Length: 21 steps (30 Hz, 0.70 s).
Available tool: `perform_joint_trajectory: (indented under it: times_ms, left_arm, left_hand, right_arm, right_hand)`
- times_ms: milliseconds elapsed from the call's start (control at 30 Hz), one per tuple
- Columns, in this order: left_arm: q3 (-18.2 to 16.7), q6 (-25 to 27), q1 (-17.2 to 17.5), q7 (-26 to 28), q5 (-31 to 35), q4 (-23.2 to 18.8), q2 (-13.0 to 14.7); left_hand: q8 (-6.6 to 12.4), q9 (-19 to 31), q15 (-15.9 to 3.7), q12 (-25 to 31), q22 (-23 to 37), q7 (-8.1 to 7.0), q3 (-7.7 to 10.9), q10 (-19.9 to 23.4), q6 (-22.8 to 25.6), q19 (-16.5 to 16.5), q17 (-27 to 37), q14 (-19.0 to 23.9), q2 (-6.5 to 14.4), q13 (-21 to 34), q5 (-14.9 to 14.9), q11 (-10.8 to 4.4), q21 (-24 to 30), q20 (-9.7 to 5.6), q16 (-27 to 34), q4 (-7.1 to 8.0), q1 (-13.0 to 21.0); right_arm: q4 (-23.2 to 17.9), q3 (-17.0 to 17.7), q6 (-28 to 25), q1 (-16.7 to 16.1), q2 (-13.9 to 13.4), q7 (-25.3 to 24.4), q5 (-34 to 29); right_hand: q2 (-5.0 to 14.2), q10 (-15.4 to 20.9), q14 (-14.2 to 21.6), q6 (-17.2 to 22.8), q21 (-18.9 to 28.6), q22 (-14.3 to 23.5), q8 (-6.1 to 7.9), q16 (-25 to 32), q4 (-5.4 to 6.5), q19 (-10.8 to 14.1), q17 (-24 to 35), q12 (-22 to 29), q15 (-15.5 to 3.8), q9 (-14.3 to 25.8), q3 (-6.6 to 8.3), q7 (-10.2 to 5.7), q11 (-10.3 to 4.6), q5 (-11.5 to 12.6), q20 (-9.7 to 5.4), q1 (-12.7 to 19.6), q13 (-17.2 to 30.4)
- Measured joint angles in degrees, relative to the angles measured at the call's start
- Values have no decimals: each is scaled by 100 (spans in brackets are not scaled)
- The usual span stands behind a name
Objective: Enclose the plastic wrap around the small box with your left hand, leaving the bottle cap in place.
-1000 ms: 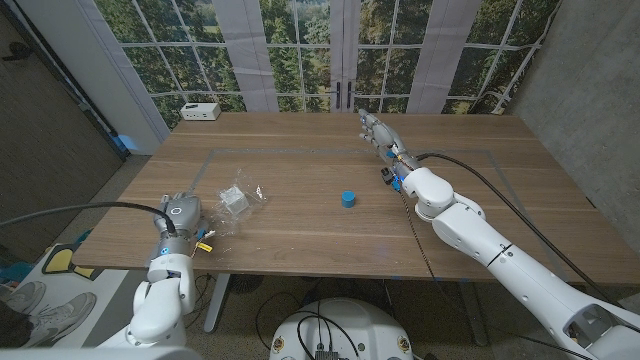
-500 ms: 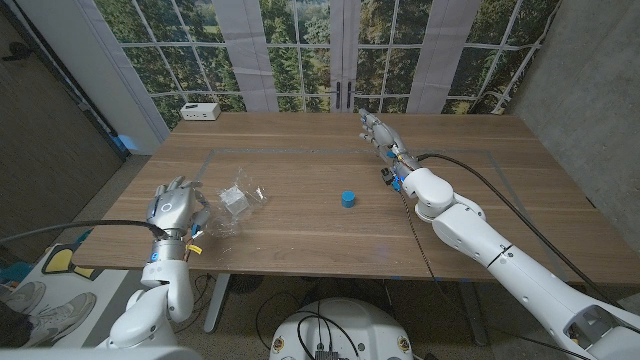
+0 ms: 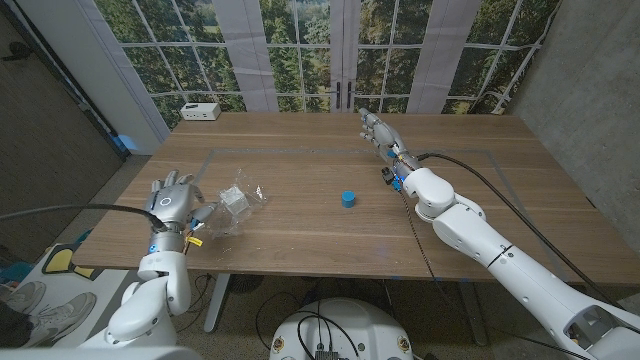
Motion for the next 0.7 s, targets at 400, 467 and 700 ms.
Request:
perform_joint_trajectory:
  times_ms: [400, 467, 700]
  left_arm:
    - [1462, 1319, -1236, -1028, 100, -110, 828]
    - [1723, 1568, -1453, -1228, 135, -90, 922]
    - [2166, 1724, -1868, -1297, 42, 38, 1036]
  left_hand:
    - [-157, -241, -35, 27, -1, -124, 46, 39, 104, -30, -54, 18, -41, -62, 24, -91, -1, -31, 27, -88, -33]
    - [-214, -284, -42, 27, -5, -177, 68, 39, 51, -30, -75, 25, -69, -82, 24, -91, -1, -31, 27, -110, -1]
    - [-508, -484, -103, 50, -17, -395, 126, 38, -280, 15, -80, 87, -77, -139, 23, -153, -1, -29, 27, -258, 109]
  right_arm:
    - [60, 3, 9, 32, 22, 17, 18]
    - [87, 4, 11, 49, 29, 21, 21]
    - [134, 3, 13, 72, 37, 30, 23]
  right_hand:
    - [0, 0, -1, 0, 0, 0, 0, 0, 0, 1, 0, 0, 0, 0, 0, 0, 0, 0, 1, 0, 0]
    - [0, 0, -1, 0, 0, 0, 0, 0, 0, 11, 0, 0, 0, 0, 0, 0, 0, 0, 11, 0, 0]
    - [0, 0, -1, 0, 0, 0, 0, 0, 0, 11, 0, 0, 0, 0, 0, 0, 0, 0, 11, 0, 0]
